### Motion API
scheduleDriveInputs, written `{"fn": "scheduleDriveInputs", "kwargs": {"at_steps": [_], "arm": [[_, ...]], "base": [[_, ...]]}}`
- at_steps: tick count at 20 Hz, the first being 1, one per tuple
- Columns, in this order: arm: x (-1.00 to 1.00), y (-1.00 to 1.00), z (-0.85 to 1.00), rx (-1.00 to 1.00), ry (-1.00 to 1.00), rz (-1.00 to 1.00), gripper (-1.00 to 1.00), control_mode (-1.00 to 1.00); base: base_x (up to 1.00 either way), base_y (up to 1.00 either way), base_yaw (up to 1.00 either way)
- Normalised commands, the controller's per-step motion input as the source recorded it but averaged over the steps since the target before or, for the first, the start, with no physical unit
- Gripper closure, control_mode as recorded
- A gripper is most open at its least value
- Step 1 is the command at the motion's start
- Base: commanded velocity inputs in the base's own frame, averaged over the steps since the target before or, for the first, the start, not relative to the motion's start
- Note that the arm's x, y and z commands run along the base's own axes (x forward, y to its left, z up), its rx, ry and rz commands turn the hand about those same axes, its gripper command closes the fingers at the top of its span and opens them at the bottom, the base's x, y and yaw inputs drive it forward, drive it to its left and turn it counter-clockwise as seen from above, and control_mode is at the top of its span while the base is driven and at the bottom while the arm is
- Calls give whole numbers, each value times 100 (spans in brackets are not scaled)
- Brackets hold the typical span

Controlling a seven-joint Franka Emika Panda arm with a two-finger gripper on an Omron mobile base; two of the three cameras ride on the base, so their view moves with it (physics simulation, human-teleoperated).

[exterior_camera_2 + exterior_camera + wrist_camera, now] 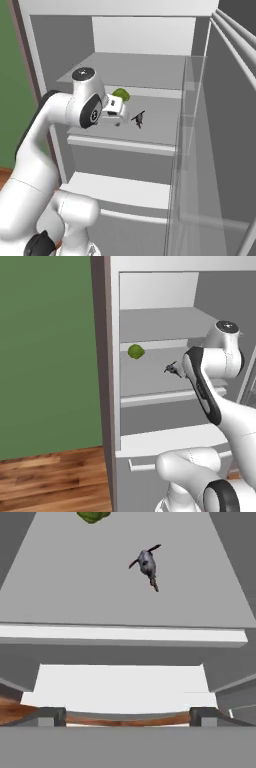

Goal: Take the fish out of the fridge, briefly rinse it in the sink, and place it on the tray next to the sink.

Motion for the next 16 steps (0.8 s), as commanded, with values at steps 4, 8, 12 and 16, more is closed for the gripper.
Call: {"fn": "scheduleDriveInputs", "kwargs": {"at_steps": [4,8,12,16], "arm": [[47,-25,-10,-7,1,-8,-100,-100],[54,-25,-7,-1,2,0,-100,-100],[44,-44,-12,9,0,1,-100,-100],[40,-33,-24,2,0,2,-100,-100]], "base": [[0,0,0],[0,0,0],[0,0,0],[0,0,0]]}}
